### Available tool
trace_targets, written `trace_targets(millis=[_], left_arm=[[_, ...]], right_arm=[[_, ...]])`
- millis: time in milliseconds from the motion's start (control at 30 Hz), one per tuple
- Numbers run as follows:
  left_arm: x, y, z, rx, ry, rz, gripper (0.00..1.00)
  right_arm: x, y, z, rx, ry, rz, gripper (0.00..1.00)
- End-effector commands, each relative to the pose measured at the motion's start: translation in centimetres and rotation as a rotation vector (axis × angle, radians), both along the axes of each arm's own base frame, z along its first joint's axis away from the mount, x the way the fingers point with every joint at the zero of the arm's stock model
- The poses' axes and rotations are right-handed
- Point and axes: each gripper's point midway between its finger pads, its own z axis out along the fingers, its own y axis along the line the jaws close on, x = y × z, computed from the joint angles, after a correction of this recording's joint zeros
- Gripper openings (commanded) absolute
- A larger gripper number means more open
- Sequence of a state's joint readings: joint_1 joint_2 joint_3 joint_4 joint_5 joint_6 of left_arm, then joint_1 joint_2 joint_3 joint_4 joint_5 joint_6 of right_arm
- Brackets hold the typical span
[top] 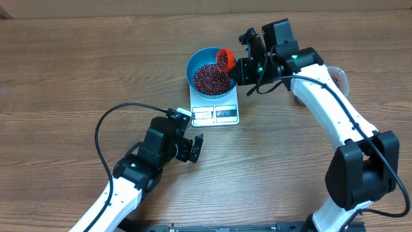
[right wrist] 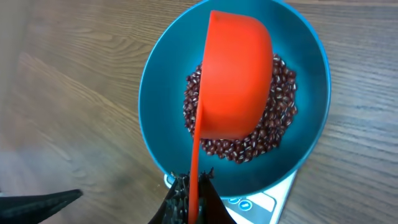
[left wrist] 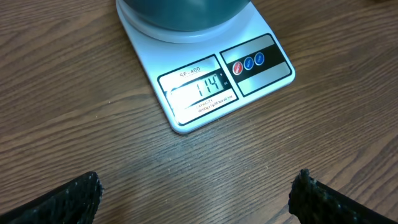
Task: Scoop item into bowl and weigh 150g on scale
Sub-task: 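Tip the red scoop with the right gripper to pour beans into the bowl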
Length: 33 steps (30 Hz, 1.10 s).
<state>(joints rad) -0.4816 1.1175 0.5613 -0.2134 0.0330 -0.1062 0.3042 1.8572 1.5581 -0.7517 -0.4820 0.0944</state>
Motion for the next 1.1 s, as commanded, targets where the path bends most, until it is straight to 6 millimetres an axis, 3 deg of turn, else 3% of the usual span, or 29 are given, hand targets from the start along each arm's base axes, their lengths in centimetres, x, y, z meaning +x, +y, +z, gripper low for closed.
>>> trace_targets(millis=[0,1067], left_arm=[[0.0,0.3,-0.4,0.001,0.012,0.019,1.00],[0.0,0.3,-0.4,0.001,0.011,0.019,1.00]], right_arm=[[1.0,0.1,0.7,-0.053,-0.070,-0.007,0.04],[0.7,2.0,0.2,-0.211,-0.185,0.052,0.04]])
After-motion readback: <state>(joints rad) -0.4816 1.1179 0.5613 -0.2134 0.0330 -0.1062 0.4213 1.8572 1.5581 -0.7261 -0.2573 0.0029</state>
